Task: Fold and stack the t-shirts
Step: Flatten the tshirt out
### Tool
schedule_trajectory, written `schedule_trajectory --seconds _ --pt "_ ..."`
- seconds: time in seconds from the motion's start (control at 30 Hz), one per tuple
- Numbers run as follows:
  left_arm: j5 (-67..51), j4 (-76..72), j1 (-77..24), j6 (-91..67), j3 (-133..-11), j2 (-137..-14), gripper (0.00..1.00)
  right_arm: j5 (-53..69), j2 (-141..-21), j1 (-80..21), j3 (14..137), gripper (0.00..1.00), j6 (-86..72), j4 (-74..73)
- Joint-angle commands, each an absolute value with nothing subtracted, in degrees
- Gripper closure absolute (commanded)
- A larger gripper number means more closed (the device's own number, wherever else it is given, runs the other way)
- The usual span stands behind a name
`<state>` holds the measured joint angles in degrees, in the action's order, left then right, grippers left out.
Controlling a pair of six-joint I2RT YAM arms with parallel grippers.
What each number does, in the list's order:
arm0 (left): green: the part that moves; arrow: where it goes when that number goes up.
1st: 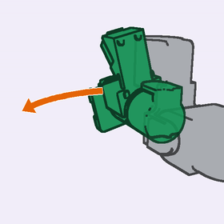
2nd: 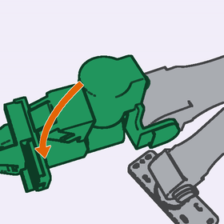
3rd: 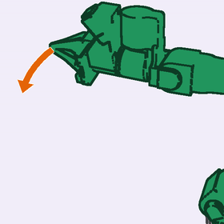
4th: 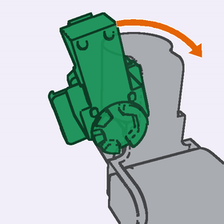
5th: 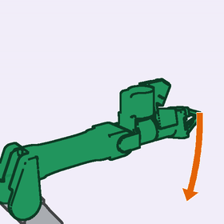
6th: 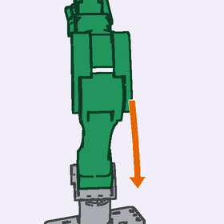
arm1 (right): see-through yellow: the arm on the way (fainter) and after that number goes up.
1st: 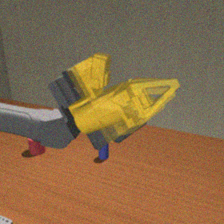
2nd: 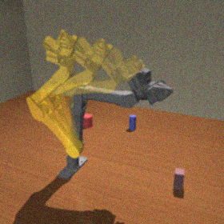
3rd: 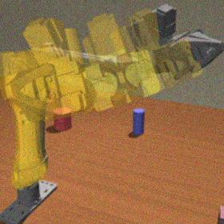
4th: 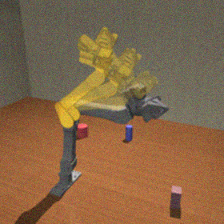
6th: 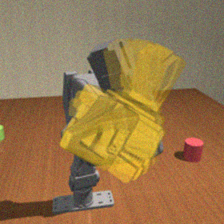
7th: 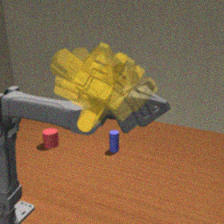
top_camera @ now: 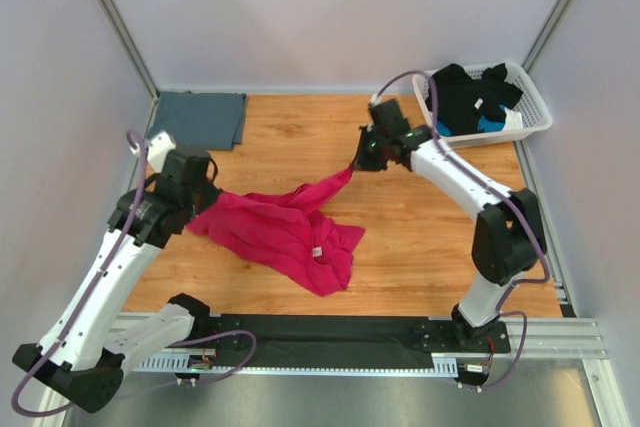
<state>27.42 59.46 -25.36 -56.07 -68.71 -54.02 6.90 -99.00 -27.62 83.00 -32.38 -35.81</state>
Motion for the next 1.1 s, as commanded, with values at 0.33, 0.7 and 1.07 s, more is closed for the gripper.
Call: schedule_trajectory --seconds 0.33,0.7,1.07 --pt "16.3 48.7 -17.6 -26.5 -111.6 -72.3 1.00 -4.4 -89.0 -12.7 116.4 1.00 -20.7 -50.6" --pt "15.7 55.2 -15.6 -16.8 -107.0 -58.3 1.00 -12.6 -76.5 -12.1 115.3 1.00 -14.9 -59.3" --pt "17.5 64.4 -15.6 -19.7 -124.4 -60.1 1.00 -16.2 -72.7 -12.0 135.5 1.00 -15.8 -75.8"
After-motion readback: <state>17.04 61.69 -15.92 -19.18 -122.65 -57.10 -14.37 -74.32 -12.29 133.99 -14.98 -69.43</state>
